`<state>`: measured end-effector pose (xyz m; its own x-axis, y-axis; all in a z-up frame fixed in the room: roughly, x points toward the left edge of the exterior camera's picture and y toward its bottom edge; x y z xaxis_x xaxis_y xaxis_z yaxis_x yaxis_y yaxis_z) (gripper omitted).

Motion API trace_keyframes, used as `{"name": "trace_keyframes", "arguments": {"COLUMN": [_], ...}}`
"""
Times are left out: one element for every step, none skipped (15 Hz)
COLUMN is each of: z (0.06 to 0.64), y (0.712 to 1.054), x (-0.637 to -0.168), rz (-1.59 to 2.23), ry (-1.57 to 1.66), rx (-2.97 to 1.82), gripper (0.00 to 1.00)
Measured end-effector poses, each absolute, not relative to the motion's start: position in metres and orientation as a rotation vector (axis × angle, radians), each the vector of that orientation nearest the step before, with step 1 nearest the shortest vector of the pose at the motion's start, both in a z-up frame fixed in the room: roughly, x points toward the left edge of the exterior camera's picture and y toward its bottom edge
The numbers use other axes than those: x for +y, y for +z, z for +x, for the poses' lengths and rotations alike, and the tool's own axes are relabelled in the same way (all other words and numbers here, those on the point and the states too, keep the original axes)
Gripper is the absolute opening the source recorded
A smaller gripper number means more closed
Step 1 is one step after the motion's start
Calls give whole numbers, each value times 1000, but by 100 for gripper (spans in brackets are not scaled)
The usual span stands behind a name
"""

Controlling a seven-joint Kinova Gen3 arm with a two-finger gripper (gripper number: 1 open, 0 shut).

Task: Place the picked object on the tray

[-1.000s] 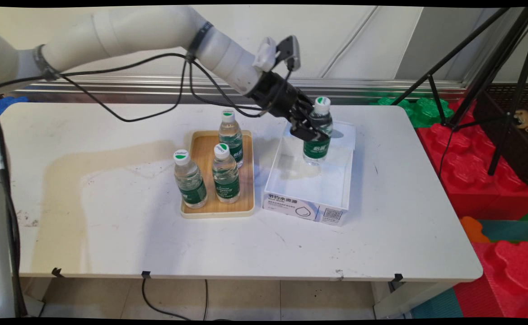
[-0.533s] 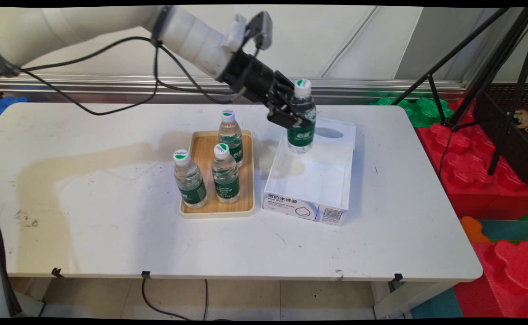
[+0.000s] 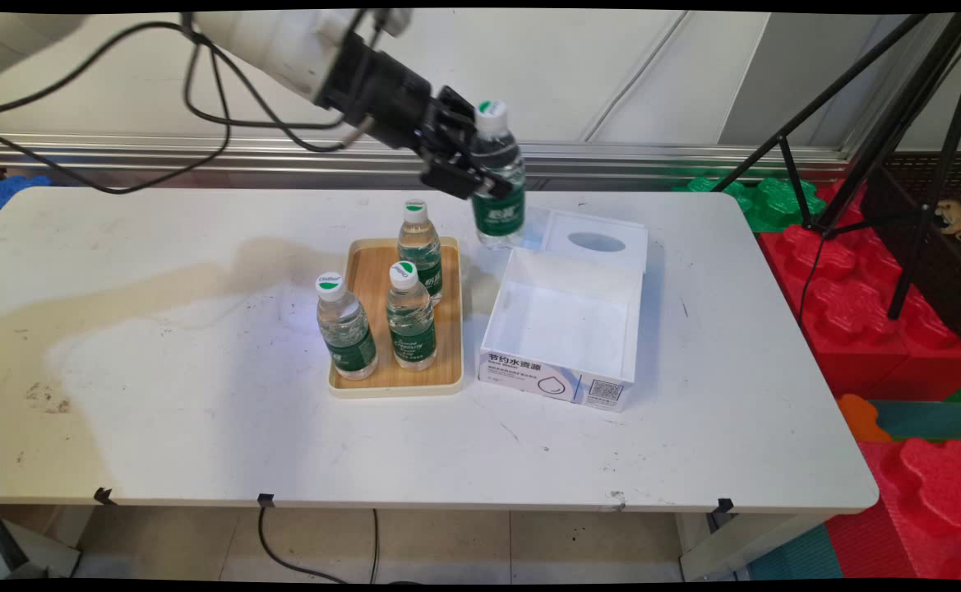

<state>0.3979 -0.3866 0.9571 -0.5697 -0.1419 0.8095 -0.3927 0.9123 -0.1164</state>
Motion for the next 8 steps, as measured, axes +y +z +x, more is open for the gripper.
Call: {"name": "trace_keyframes", "arguments": {"z": [403, 411, 419, 428, 435, 444, 452, 460], "y": [961, 966, 973, 979, 985, 992, 998, 1002], "x": [-384, -379, -373, -368, -363, -357, -352, -347], "rz": [379, 380, 382, 386, 392, 401, 408, 414], "ry": [358, 362, 363, 364, 364, 364, 364, 362], "rx": [-2173, -2172, -2171, -2167, -2163, -2159, -2157, -2159], "gripper": [0, 0, 0, 0, 0, 0, 0, 0]}}
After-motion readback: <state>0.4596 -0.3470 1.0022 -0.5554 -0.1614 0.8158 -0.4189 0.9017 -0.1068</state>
